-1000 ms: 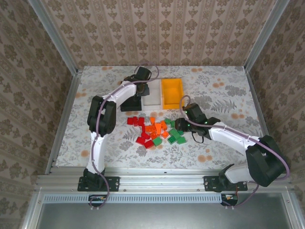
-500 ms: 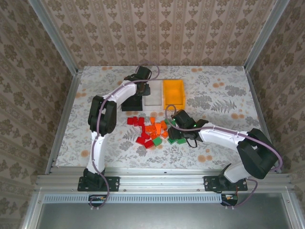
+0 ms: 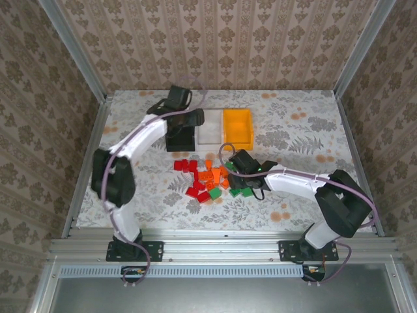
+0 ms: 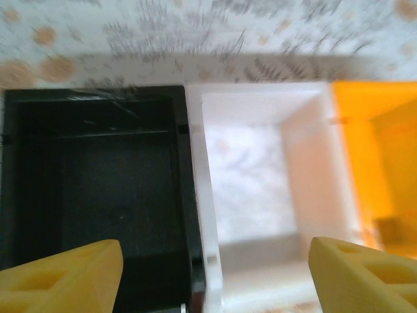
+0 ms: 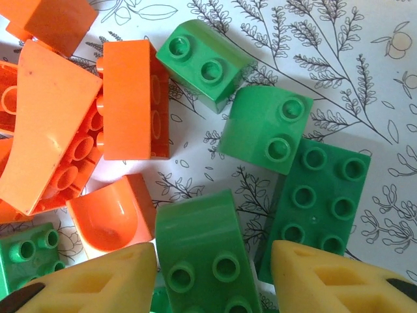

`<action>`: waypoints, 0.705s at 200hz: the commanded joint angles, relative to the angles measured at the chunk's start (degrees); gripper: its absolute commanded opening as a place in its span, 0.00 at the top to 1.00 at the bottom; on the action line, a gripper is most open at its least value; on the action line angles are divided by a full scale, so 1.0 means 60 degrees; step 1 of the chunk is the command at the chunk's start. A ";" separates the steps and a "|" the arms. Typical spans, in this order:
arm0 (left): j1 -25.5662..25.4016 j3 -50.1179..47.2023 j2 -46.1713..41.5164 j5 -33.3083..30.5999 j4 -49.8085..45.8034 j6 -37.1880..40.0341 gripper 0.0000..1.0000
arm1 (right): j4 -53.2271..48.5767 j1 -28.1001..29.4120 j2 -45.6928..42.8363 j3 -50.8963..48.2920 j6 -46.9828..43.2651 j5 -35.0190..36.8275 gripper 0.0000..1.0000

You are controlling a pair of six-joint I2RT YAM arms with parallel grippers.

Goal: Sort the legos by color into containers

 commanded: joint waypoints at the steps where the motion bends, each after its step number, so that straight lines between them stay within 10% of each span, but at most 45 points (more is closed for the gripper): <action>1: 0.0530 -0.2061 -0.2041 0.0286 0.1208 -0.0304 0.14 | -0.0416 0.0197 0.0266 0.0298 -0.0180 0.0439 0.50; 76: 0.1681 -0.6718 -0.6312 0.0389 0.1583 -0.1000 0.07 | -0.0558 0.0434 0.0229 0.0584 -0.0154 0.0886 0.68; 141: 0.1915 -0.7933 -0.7056 0.0678 0.2066 -0.1433 0.04 | -0.0796 0.0500 -0.0962 0.0828 -0.0103 0.1429 0.76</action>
